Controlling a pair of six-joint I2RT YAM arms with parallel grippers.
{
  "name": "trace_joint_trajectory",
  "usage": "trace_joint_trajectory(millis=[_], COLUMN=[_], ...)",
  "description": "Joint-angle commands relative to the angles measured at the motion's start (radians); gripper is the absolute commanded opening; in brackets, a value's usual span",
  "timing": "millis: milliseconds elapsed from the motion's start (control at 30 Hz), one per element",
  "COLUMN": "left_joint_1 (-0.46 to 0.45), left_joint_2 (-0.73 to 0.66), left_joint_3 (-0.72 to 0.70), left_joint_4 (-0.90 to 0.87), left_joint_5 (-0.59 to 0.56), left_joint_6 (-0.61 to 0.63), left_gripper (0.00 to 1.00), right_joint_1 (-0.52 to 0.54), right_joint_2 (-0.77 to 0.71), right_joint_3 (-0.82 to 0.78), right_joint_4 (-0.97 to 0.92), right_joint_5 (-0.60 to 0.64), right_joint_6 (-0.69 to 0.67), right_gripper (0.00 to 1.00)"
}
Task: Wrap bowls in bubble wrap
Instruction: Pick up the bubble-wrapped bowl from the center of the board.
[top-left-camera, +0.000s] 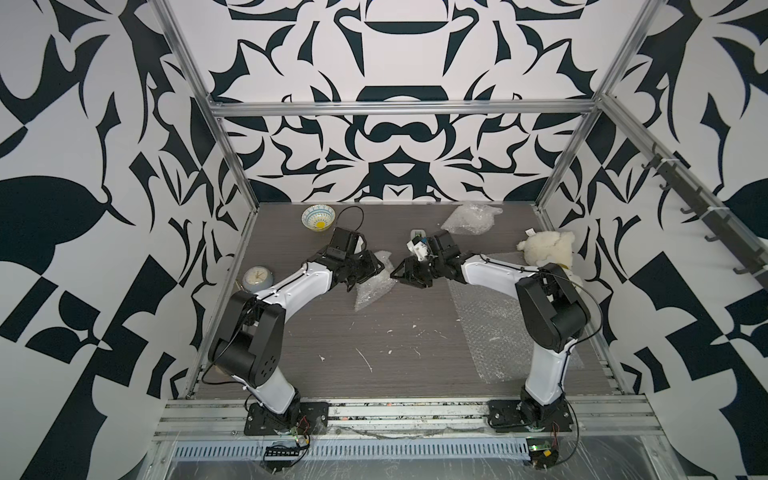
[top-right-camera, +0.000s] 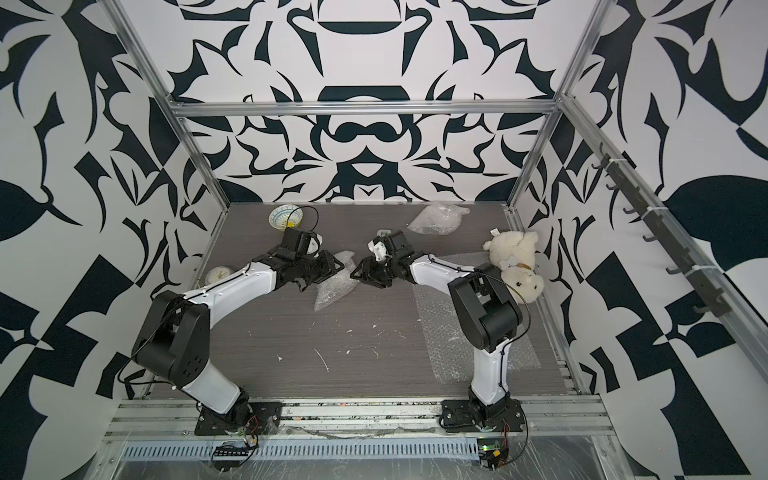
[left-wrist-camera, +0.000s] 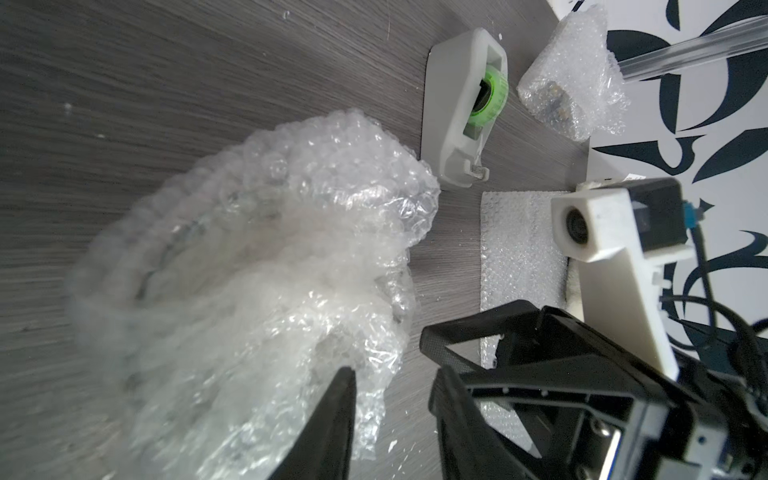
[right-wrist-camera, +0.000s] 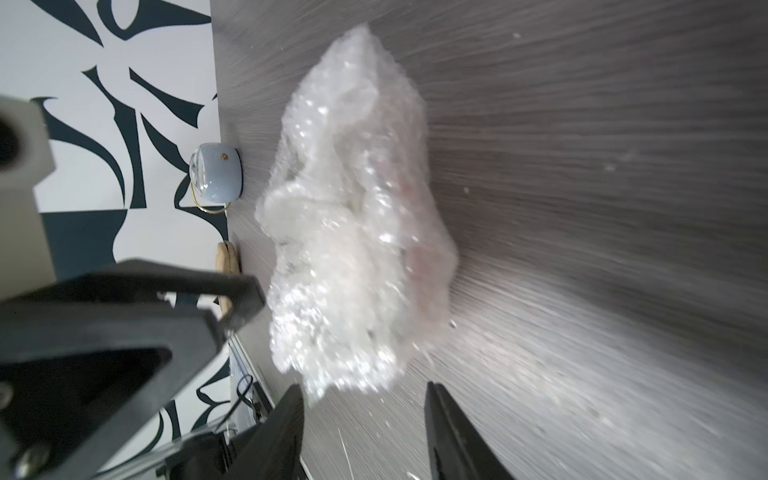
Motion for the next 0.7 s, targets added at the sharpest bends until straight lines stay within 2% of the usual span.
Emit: trace_joint_trajectory(millis=[0, 200, 667], left_joint_1=[0.017, 0.032, 0.051], left_joint_2=[-0.057, -0.131, -0.119], left_joint_3=[-0.029, -0.087, -0.116], left_joint_4=[-0.036, -0.025, -0.006], left_joint_5=[-0.038, -0.091, -0.084], left_joint_6=[0.019, 0.014, 0.022], left_gripper=[0.37, 0.42, 0.44], right_joint_1=[0.003, 0.016, 0.068], right_joint_2=[0.021, 0.041, 0.117], right_joint_3=[0.057, 0.09, 0.206], right_joint_4=[-0.003, -0.062, -0.148], right_joint_5=[0.055, 0.098, 0.14], right_joint_6=[0.049, 0.024, 0.001], right_gripper=[0.52, 0.55, 0.56])
